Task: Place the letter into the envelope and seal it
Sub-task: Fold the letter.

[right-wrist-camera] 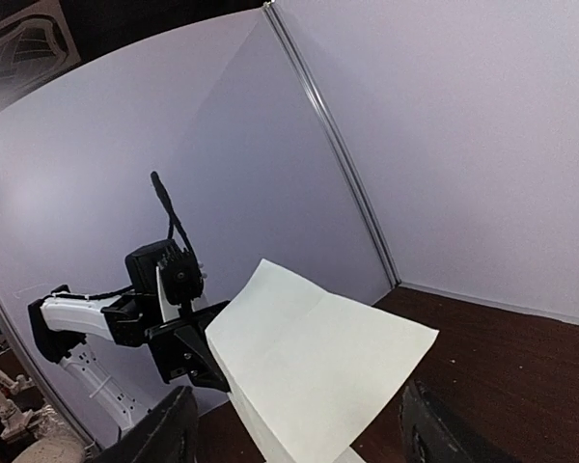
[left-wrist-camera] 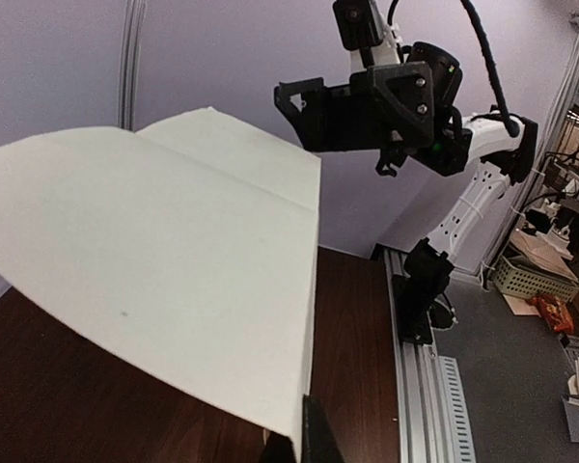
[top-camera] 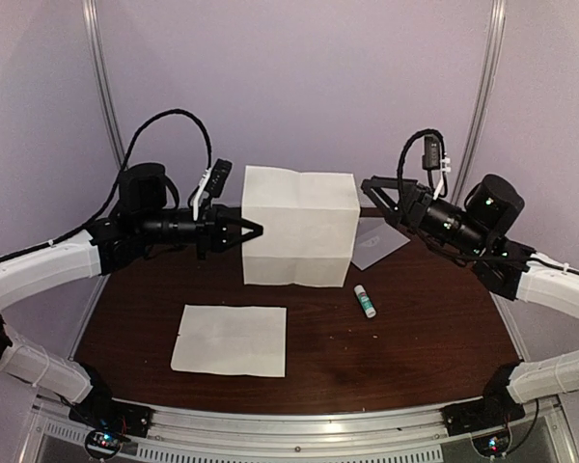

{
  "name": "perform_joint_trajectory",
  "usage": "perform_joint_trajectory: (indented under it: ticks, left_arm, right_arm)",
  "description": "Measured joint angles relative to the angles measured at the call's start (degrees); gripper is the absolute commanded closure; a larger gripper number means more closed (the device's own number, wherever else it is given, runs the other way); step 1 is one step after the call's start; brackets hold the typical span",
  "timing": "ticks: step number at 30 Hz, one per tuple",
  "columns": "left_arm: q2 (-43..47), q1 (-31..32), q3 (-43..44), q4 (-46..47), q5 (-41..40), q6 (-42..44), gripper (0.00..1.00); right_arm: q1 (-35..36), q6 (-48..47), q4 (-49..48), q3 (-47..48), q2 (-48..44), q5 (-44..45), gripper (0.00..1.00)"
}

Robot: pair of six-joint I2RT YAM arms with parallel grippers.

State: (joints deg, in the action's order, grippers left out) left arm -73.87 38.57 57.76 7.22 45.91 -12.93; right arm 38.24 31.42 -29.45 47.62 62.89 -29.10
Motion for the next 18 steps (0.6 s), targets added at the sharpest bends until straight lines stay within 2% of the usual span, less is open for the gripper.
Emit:
perform_joint_trajectory:
  ticks: [5, 9, 18]
  left_arm:
    - [0.00, 0.00, 0.11, -3.41, -0.96, 2.27, 1.00]
    - [-0.20, 0.04, 1.20, -6.05, -0.81, 4.07, 1.00]
    - [-3.23, 2.01, 5.11, -13.03, 1.68, 8.57, 1.00]
  right_arm:
    - [-0.07, -5.25, 8.94, 2.75, -3.30, 4.66, 0.16]
    - [-0.07, -10.29, 17.40, 9.07, -1.73, 3.61, 0.25]
    - [4.09, -21.99, 37.81, 25.20, 9.35, -5.22, 0.42]
